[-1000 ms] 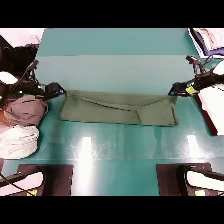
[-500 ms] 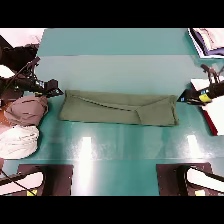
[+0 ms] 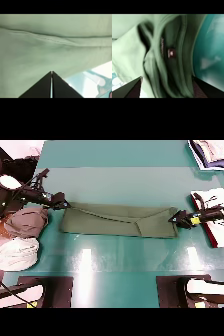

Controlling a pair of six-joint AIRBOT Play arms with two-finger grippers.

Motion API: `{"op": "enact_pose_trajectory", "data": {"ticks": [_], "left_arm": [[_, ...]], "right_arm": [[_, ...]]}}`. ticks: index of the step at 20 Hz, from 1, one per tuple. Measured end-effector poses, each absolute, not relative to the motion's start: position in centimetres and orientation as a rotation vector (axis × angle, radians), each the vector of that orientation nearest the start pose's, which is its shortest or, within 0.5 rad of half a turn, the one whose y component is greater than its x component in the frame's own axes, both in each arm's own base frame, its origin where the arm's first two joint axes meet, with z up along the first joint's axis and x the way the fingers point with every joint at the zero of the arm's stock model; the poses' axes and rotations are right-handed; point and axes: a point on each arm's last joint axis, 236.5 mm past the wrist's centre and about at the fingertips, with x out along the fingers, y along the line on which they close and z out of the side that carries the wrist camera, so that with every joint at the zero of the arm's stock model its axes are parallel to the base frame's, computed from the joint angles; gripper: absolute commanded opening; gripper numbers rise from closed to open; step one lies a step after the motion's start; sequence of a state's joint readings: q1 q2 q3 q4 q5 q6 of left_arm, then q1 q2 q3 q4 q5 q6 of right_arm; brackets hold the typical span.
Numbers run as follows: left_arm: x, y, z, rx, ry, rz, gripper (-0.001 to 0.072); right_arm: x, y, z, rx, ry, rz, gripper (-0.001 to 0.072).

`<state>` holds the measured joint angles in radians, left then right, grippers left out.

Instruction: Fold the shirts.

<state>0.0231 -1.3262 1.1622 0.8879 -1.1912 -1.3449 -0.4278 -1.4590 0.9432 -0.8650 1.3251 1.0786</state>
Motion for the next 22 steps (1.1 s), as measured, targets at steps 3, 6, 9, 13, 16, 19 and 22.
{"op": "enact_pose_trajectory", "data": {"ticks": [3, 6, 9, 13, 16, 19, 22], "left_arm": [[38.2, -15.7, 3.9, -0.422, 1.225, -0.532, 0.0028], [37.5, -18.1, 3.9, -0.388, 1.227, -0.579, 0.0028], [36.9, -20.3, 3.9, -0.362, 1.225, -0.614, 0.0027], [36.4, -24.6, 3.5, -0.321, 1.204, -0.671, 0.0027], [36.3, -28.5, 2.0, -0.285, 1.221, -0.718, 0.0027], [36.6, -32.9, 0.0, -0.250, 1.250, -0.772, 0.0027], [37.5, -37.0, -1.7, -0.229, 1.264, -0.814, 0.0027]], "right_arm": [[32.8, 3.0, -7.4, 0.717, 1.452, 0.426, 0.0477], [33.4, 3.2, -8.6, 0.689, 1.443, 0.414, 0.0022], [33.6, 3.3, -8.5, 0.664, 1.432, 0.424, 0.0018], [34.0, 3.4, -5.5, 0.604, 1.367, 0.449, 0.0017], [35.2, 3.6, -0.4, 0.577, 1.285, 0.468, 0.0016], [36.1, 4.9, 6.0, 0.547, 1.202, 0.506, 0.0016], [36.6, 7.7, 11.3, 0.497, 1.145, 0.560, 0.0016]]}}
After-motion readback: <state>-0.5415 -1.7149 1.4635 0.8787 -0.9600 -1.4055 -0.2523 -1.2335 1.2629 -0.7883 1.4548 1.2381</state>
